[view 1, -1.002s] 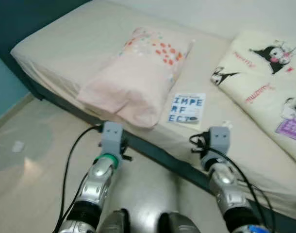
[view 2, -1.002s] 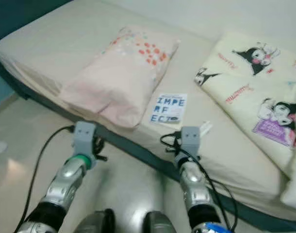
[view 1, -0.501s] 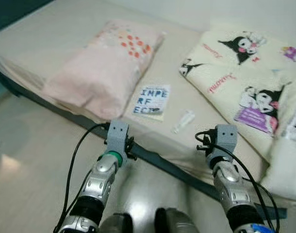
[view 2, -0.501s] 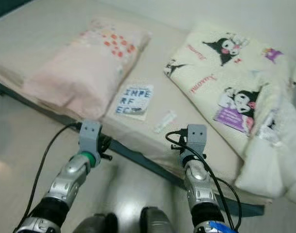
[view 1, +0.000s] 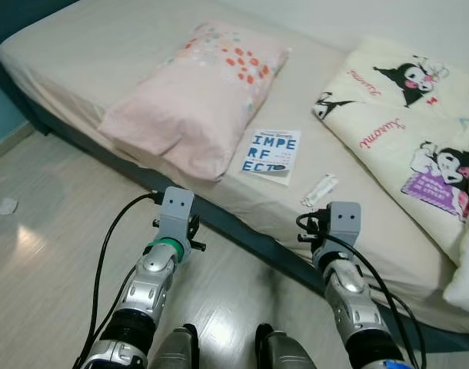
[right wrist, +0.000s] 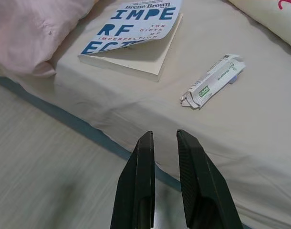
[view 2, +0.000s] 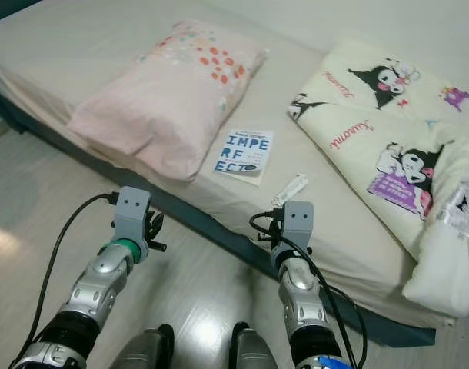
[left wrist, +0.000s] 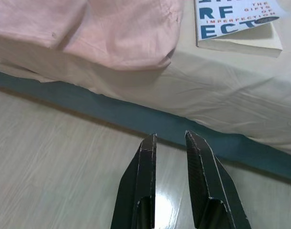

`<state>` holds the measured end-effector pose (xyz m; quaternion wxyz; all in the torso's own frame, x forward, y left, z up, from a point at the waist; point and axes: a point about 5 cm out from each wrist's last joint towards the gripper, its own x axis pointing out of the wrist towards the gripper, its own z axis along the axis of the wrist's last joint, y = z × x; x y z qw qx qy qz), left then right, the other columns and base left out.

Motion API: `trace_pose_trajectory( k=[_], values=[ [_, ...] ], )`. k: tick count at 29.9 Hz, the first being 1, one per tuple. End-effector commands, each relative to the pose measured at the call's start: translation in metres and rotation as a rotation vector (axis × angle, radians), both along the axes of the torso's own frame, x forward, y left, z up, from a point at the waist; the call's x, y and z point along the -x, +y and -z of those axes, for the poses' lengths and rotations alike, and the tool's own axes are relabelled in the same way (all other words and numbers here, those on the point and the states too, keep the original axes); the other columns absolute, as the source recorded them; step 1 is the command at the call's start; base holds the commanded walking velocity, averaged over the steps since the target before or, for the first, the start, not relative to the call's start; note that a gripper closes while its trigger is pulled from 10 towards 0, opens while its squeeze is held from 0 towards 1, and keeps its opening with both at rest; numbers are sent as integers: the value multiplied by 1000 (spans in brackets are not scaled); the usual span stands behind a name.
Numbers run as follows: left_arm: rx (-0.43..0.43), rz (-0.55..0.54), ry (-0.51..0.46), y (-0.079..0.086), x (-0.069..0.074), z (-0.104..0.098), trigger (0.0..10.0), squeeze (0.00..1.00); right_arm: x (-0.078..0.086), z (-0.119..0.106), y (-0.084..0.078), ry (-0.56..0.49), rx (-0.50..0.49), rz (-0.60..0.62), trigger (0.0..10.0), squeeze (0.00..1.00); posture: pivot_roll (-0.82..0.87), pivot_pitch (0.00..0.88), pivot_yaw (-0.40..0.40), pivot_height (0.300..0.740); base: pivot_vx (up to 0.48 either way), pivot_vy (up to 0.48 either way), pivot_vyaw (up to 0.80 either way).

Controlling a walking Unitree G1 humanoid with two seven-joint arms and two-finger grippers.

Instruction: Clean up the room

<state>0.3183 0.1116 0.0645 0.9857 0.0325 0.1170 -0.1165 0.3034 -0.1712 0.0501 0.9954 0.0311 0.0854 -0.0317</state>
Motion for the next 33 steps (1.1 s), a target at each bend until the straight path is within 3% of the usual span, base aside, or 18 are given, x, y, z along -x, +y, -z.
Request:
trace_pose_trajectory(
  k=[1, 5, 12, 21, 30, 33],
  values=[
    [-7, -14, 28, 0, 9, 12, 10000, 0, 7, 5, -7, 7, 3, 32, 10000, 0, 24, 133, 35, 740, 0, 0, 0],
    [28, -46, 17, 8, 12, 11, 10000, 0, 6, 2, -6, -14, 44, -7, 10000, 0, 27, 147, 8, 740, 0, 0, 0],
    [42, -68, 6, 15, 11, 10, 10000, 0, 0, -8, -4, -44, 29, -16, 10000, 0, 9, 157, 15, 740, 0, 0, 0],
    [70, -70, -8, 14, 9, 6, 10000, 0, 1, -7, 0, -48, 17, -9, 10000, 0, 16, 147, 15, 740, 307, 0, 0],
    [63, -47, -13, 13, 3, 3, 10000, 0, 3, -8, 1, -51, 3, 1, 10000, 0, 6, 141, 36, 740, 342, 0, -800],
    [63, -30, -14, 12, 2, 2, 10000, 0, 6, -5, 2, -39, 0, -2, 10000, 0, 5, 140, 44, 740, 341, 0, 0]
  ],
)
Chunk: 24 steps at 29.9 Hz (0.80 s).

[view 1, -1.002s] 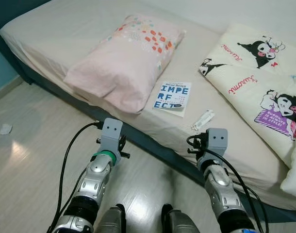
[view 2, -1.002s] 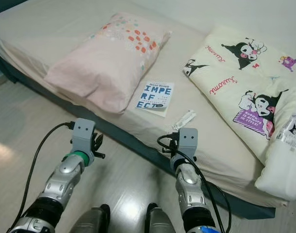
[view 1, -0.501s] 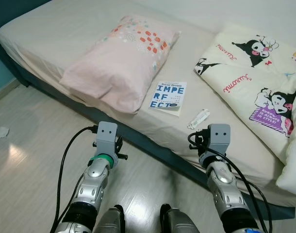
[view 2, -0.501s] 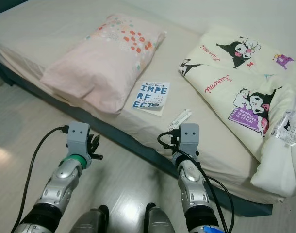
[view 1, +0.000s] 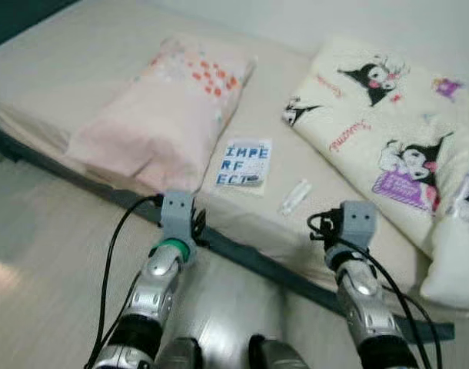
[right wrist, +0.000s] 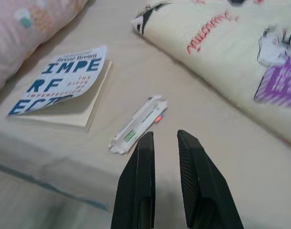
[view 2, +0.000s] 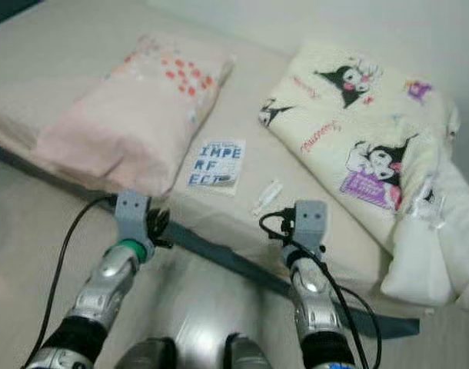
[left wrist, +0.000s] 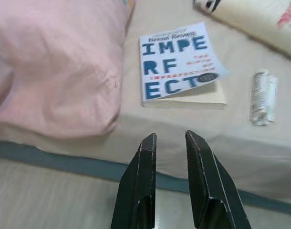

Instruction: Clean up the room

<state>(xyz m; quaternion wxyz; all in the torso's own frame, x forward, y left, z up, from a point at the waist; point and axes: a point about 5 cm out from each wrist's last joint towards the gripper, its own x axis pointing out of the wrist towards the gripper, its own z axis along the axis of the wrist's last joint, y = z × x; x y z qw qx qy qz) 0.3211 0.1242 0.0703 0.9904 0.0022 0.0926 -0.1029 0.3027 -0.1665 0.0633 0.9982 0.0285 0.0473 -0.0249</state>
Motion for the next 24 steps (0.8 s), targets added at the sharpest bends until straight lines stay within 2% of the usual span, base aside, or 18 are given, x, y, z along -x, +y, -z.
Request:
trace_pose_trajectory(
  k=[1, 16, 24],
  values=[
    [-1, 13, 27, -2, 4, 8, 10000, 0, 6, 10, -2, 44, -7, 9, 10000, 0, 5, 140, 44, 740, 341, 0, 0],
    [-7, 79, 17, -7, 2, 5, 10000, 0, 8, 14, 3, 63, -26, 27, 10000, 0, 11, 135, 69, 740, 323, 0, 0],
    [-6, 92, 8, -9, -1, 2, 10000, 0, 8, 15, -2, 60, -29, 67, 10000, 0, 16, 132, 80, 740, 0, 0, 0]
  ],
)
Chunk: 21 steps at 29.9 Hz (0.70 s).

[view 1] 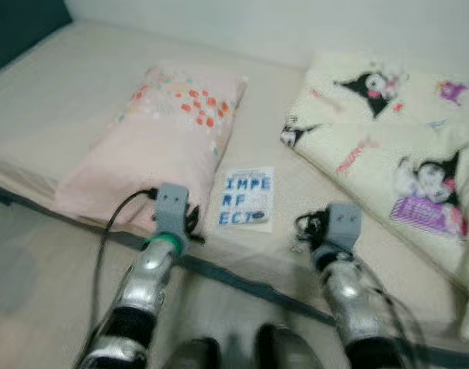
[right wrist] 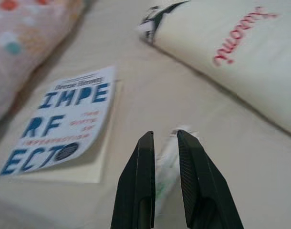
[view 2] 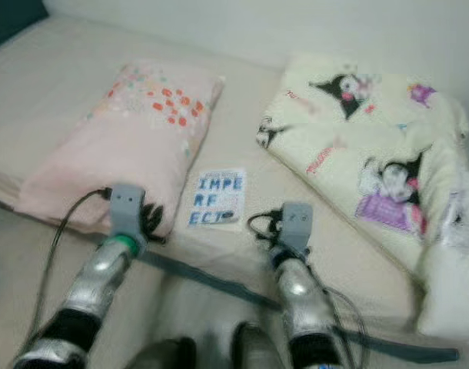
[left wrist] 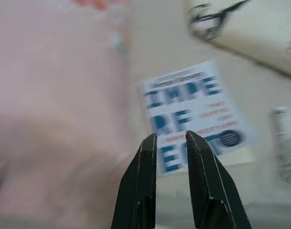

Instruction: Clean up the room

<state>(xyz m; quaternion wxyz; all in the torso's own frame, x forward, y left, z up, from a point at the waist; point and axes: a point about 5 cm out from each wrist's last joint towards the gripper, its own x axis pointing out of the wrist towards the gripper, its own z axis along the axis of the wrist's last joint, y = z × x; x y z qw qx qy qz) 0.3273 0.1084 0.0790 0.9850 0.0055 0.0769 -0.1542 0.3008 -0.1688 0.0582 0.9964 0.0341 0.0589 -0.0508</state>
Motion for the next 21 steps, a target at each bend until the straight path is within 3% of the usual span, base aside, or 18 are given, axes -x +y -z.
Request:
trace_pose_trajectory(
  k=[1, 12, 21],
  values=[
    [-14, -11, 36, 6, 5, 11, 10000, 0, 6, 9, -1, 34, -14, 23, 10000, 0, 16, 132, 80, 740, 0, 0, 0],
    [-18, -33, 41, 11, 5, 12, 10000, 0, -2, 2, -11, 33, 65, 76, 10000, 0, 17, 127, 76, 740, 0, 0, 0],
    [-20, -32, 44, 8, 5, 14, 10000, 0, 0, 9, -9, 74, 72, 73, 10000, 0, 11, 117, 72, 740, 0, 0, 0]
  ],
)
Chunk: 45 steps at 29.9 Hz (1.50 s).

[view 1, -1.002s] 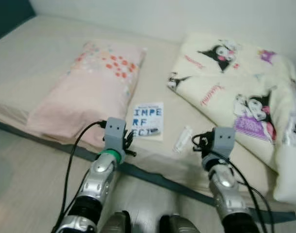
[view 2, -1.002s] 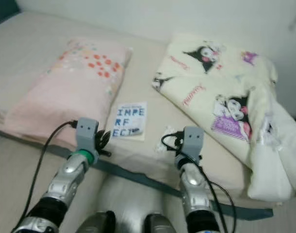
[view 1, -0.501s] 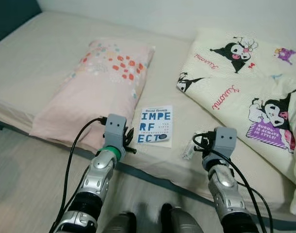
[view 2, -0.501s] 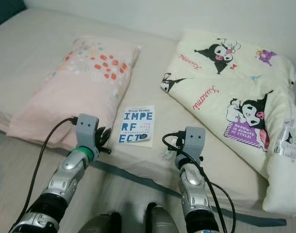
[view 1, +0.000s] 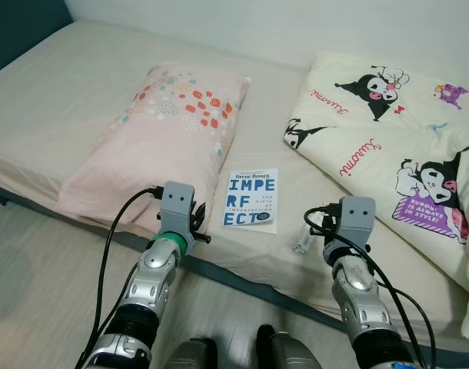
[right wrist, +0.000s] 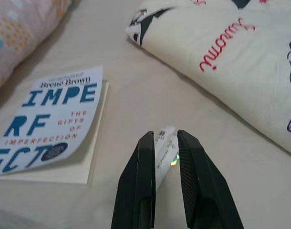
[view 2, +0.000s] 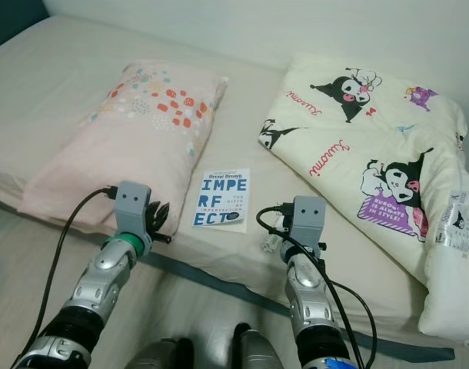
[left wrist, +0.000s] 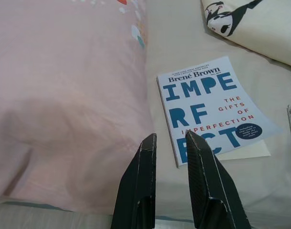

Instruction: Clean up the room

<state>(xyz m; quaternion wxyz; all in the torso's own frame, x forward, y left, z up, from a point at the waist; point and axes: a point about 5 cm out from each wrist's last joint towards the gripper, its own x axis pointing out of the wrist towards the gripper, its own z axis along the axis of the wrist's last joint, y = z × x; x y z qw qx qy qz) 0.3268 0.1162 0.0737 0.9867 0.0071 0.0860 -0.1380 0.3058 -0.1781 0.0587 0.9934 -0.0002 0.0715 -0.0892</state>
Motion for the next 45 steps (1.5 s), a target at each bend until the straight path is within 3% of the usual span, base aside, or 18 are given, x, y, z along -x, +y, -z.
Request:
trace_pose_trajectory(
  k=[1, 17, 28, 40, 45],
  values=[
    [-12, -2, 27, 1, 4, 8, 10000, 0, 6, 14, 3, 70, -10, 9, 10000, 0, 14, 120, 68, 730, 0, 0, 0],
    [1, -22, 17, 8, 17, 12, 10000, 0, 4, 12, 3, 72, 26, -7, 10000, 0, 30, 175, 29, 680, 0, 0, 0],
    [9, -93, 14, 17, 25, 14, 10000, 0, 3, 9, 0, 53, 51, -11, 10000, 0, 41, 211, 0, 655, 0, 0, 0],
    [2, -55, 3, 13, 27, 12, 10000, 0, 5, 9, -7, 53, 63, 27, 10000, 0, 40, 227, 20, 655, 0, 0, 0],
    [2, -24, -3, 8, 27, 9, 10000, 0, 10, 11, -9, 53, 50, 46, 10000, 0, 39, 239, 31, 636, 0, 0, 0]
  ],
)
